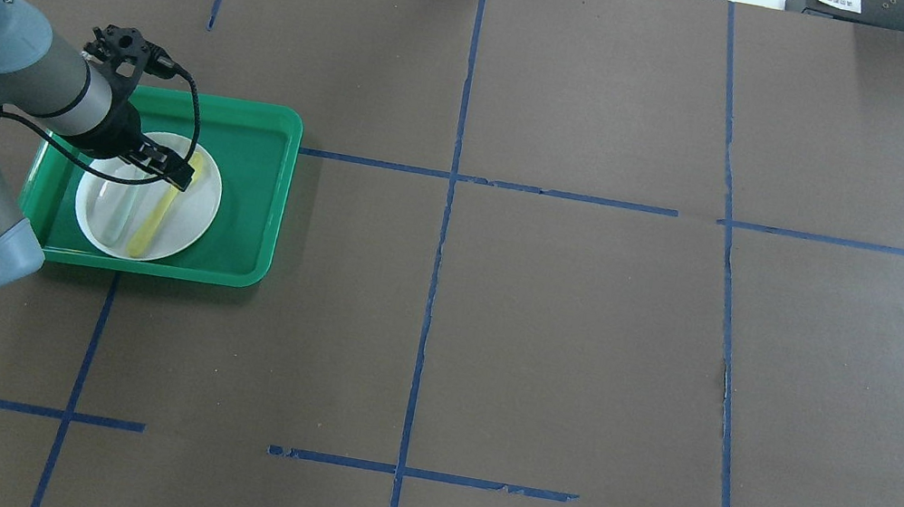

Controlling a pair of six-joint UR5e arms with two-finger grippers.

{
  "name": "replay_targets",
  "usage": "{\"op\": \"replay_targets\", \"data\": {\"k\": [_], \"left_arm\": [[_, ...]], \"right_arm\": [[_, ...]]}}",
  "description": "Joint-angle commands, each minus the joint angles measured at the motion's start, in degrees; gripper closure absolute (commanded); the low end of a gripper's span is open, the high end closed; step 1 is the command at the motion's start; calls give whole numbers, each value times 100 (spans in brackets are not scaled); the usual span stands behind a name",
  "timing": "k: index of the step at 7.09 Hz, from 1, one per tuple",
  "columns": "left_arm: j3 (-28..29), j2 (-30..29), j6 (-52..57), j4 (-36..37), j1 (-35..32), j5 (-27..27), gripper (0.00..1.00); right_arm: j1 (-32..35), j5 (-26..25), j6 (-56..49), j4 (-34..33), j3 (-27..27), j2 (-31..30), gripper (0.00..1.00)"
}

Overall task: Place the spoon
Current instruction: 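Move the left gripper over the yellow spoon on the white plate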

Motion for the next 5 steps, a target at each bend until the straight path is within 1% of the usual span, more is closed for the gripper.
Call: {"op": "replay_targets", "data": {"k": [1, 2, 5], "left_arm": [[157, -1, 2, -179, 95, -3, 32], [157, -1, -6, -170, 95, -3, 43], [131, -1, -59, -161, 104, -12, 43]], "right_arm": [[0, 0, 0, -9, 0, 6, 0], [0, -9, 0, 0, 0, 6, 0], [0, 0, 0, -9, 0, 6, 0]]}}
